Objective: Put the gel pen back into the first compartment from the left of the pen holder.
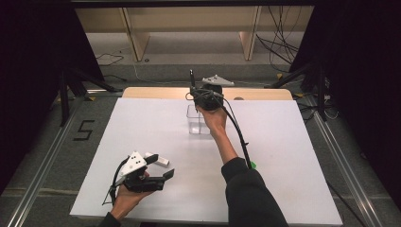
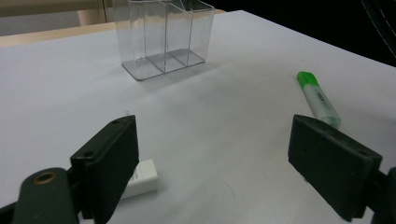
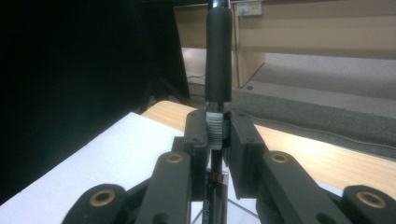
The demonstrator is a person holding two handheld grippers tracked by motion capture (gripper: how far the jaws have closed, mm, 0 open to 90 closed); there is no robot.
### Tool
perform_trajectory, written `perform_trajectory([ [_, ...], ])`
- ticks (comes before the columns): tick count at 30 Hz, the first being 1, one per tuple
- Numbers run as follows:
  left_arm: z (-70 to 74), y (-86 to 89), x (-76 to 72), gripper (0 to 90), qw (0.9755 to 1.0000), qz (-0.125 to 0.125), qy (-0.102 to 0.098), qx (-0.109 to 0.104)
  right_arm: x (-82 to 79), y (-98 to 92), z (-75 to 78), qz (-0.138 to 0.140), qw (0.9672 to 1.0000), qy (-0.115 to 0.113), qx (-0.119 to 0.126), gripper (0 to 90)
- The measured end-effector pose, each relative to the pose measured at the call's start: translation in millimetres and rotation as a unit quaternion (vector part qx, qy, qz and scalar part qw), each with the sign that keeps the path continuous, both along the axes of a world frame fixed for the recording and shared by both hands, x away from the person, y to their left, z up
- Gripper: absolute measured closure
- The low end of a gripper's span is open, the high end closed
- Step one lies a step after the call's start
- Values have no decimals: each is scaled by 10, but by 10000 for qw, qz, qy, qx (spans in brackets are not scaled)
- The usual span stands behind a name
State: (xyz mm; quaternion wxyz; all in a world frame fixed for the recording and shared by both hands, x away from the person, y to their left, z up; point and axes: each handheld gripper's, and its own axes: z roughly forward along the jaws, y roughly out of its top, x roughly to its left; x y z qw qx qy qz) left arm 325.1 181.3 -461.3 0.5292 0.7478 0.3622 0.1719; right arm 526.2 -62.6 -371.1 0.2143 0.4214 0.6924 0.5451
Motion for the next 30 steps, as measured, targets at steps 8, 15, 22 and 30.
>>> perform_trajectory([
  [8, 6, 23, -7, 157, 9999, 112, 11, 14, 35, 68, -78, -41, 10000, 53, -67, 795],
  [15, 0, 92, 33, 157, 9986, 512, 73, -57, 63, 124, -165, -101, 9998, 143, -71, 794],
  [22, 1, 126, 52, 157, 9973, 728, 96, -58, 88, 143, -220, -174, 9996, 173, -155, 793],
  [30, 0, 152, 63, 157, 9964, 835, 133, -74, 89, 161, -261, -169, 9994, 196, -214, 791],
])
